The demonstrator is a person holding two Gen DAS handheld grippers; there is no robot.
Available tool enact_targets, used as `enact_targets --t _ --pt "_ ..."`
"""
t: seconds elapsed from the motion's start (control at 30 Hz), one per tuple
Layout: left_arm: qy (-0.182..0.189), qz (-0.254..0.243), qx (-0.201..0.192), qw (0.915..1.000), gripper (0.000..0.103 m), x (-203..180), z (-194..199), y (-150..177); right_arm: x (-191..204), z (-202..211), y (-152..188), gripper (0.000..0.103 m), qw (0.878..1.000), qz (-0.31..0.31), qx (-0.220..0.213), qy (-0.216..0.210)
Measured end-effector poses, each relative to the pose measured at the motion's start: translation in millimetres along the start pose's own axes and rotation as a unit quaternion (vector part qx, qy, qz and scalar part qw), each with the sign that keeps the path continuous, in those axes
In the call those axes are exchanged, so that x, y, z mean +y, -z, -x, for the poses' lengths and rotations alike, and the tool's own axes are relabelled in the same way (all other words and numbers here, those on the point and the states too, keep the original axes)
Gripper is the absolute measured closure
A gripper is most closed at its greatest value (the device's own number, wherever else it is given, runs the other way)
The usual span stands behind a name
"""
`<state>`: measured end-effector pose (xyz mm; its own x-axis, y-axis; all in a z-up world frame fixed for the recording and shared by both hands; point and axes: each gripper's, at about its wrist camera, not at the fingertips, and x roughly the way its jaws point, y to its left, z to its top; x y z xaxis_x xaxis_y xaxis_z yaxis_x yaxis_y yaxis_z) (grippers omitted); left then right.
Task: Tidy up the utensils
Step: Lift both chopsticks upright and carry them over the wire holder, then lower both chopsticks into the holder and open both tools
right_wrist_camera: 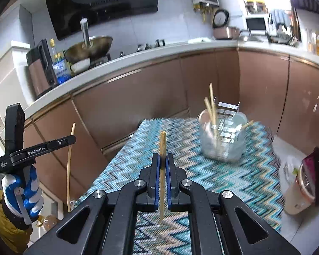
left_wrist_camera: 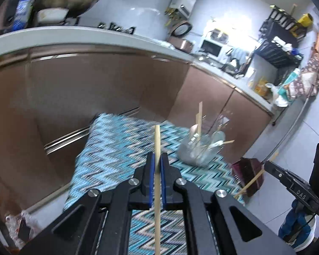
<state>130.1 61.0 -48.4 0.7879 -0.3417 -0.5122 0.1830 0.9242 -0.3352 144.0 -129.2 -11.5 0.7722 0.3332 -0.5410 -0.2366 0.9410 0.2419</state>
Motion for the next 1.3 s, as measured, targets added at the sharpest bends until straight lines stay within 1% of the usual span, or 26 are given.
enact_targets --t 0.1,0.2,0.43,0.53,0.63,0.73,0.87,1.07,1.3 --pt "0.029 -0.005 -0.022 0.9993 0.098 -20 -10 -18 -10 5 -17 0.098 0.999 0.011 -0.027 0.014" --pt "0.055 -0.004 -0.047 0.9974 0.098 -40 -24 -38 -21 7 -31 0.098 0.998 0.015 -0.05 0.019" --pt "0.091 -0.011 -0.101 0.9907 0.098 -90 -78 -90 -63 10 -75 0.098 0.992 0.016 -0.119 0.026" --pt "0.098 -0.02 -0.127 0.9868 0.098 -113 -105 -107 -76 4 -98 0.098 0.988 0.023 -0.148 0.031" --pt "0.085 -0.028 -0.16 0.983 0.098 -129 -132 -118 -87 -11 -113 0.098 0.986 0.028 -0.162 0.031" --pt "0.078 -0.019 -0.173 0.9816 0.098 -136 -161 -124 -97 -32 -121 0.098 0.985 0.032 -0.165 0.028" --pt "0.068 -0.017 -0.185 0.9802 0.098 -142 -195 -126 -108 -61 -124 0.098 0.987 0.037 -0.152 0.026" --pt "0.049 -0.016 -0.2 0.9784 0.098 -143 -235 -112 -119 -95 -118 0.098 0.99 0.035 -0.133 0.015" --pt "0.033 -0.003 -0.201 0.9791 0.098 -140 -274 -97 -121 -121 -103 0.098 0.993 0.048 -0.102 0.026"
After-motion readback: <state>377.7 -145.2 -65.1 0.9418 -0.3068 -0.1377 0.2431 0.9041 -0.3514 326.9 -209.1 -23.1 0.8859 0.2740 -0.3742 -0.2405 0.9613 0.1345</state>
